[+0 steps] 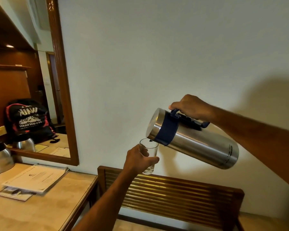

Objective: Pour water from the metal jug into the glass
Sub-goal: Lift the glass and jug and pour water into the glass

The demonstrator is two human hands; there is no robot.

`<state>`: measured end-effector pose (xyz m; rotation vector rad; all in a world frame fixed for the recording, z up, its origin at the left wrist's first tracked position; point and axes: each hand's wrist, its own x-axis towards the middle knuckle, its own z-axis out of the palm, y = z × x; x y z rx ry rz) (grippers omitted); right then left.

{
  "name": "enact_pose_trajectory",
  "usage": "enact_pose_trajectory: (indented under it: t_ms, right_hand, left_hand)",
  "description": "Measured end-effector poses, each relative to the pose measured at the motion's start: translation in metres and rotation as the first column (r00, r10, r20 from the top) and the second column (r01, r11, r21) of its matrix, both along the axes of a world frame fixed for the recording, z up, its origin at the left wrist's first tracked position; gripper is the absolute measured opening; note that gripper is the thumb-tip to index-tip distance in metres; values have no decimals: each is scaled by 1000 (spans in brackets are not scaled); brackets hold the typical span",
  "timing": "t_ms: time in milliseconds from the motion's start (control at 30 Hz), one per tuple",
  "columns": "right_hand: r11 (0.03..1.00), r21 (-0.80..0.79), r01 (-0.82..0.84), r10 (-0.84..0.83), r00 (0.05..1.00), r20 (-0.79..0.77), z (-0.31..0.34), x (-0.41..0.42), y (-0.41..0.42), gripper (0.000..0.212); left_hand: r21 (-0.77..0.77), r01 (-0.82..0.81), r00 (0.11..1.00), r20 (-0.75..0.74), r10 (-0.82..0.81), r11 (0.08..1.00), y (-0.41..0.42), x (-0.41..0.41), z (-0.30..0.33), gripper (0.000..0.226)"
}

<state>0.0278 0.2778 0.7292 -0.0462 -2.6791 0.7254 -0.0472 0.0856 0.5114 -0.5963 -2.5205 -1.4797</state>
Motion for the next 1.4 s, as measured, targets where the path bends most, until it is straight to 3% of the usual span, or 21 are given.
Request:
enact_pose_trajectory:
  t_ms: [200,533,933,1400]
  right_hand:
    - [989,144,21,-23,1000,15,12,-9,0,40]
    - [935,353,35,-50,998,32,19,-6,0,44]
    - [923,382,39,-51,998,23,22,-1,2,46]
    - [876,480,50,-49,999,-15,26,0,-6,46]
  left_hand:
    - [-3,4,999,-43,-4,1000,-2,-3,0,51]
    - [-38,35,999,-37,-36,999,11,5,6,64]
    - [-15,96,995,-16,-96,995,23,13,1,50]
    - [-2,97,995,15,-97,995,21,14,1,65]
